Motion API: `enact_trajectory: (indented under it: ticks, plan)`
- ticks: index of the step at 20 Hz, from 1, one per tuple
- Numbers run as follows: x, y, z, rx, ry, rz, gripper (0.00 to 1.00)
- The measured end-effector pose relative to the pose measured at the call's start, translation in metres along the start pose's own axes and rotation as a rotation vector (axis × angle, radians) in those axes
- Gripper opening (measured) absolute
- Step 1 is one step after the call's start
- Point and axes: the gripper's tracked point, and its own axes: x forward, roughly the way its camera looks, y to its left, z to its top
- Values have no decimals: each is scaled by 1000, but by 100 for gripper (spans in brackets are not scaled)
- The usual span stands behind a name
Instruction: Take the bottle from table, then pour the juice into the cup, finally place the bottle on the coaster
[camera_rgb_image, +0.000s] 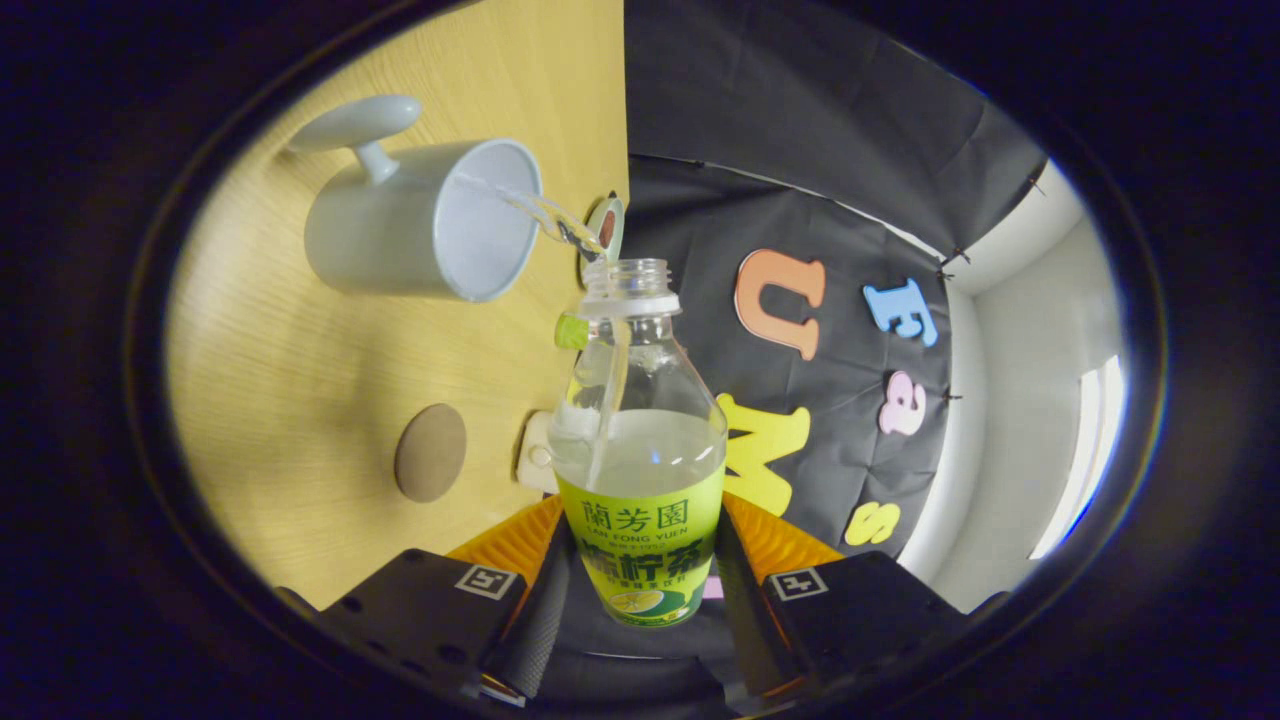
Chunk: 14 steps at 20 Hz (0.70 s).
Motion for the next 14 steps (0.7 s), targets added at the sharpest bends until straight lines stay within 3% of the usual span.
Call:
enact_trajectory:
  ticks: [14]
  plan:
    - [6,-5,-2,-21,-18,-43,77]
